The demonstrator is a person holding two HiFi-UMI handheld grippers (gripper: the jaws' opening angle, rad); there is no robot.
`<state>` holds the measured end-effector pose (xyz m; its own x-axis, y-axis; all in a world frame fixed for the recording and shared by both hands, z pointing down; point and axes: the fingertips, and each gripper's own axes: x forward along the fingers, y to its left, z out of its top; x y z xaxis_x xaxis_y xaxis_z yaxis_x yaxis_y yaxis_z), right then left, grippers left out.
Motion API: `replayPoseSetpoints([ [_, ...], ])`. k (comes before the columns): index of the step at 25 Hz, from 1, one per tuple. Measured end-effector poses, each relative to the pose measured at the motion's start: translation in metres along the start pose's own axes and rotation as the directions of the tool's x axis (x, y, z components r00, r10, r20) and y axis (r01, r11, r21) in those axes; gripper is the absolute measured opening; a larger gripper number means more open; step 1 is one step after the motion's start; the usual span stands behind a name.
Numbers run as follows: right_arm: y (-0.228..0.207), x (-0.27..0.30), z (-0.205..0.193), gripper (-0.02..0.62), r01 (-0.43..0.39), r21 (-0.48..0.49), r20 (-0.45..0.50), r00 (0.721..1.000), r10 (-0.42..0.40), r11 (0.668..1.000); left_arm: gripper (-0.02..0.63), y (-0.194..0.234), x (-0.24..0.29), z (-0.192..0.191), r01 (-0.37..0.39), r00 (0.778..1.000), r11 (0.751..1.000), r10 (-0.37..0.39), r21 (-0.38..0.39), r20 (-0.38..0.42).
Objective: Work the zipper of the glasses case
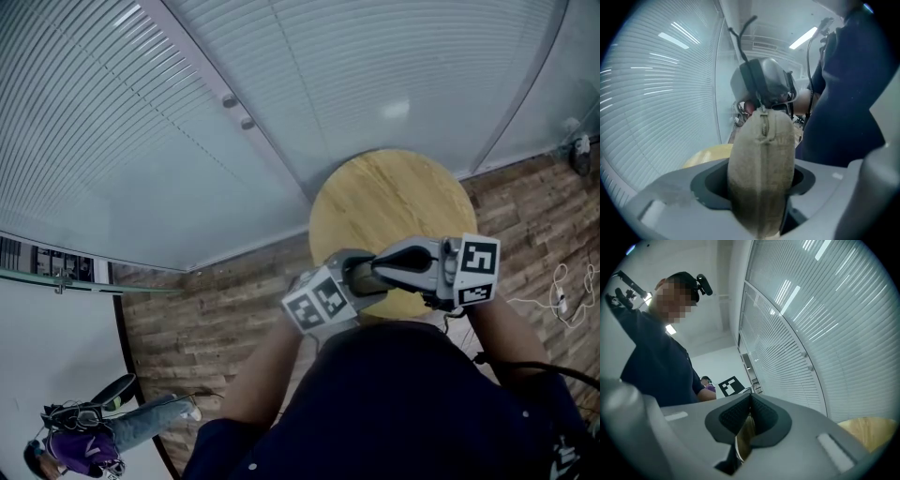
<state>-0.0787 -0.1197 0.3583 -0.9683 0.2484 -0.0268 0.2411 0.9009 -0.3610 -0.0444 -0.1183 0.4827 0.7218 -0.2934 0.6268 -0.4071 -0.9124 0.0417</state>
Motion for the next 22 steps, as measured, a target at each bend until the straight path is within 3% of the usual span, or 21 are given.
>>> replayPoseSetpoints([
  [3,0.001,0.001,0.007,0.014,-0.005,0.002,0.037,0.999,0.005,1.000,0.302,0.003,-0.006,0.008,-0.011,0.999,1.000,0.011,-0.007,0.051],
  [17,-0.003,-0.006,0.022,0.012,-0.030,0.045,0.151,0.988,0.022,0.999,0.298,0.008,-0.016,0.019,0.002,0.991,1.000,0.001,-0.026,0.136],
  [22,0.000,-0.014,0.033,0.014,-0.052,0.080,0.233,0.972,0.032,0.995,0.298,0.005,-0.027,0.033,0.025,0.971,0.998,-0.009,-0.063,0.237],
])
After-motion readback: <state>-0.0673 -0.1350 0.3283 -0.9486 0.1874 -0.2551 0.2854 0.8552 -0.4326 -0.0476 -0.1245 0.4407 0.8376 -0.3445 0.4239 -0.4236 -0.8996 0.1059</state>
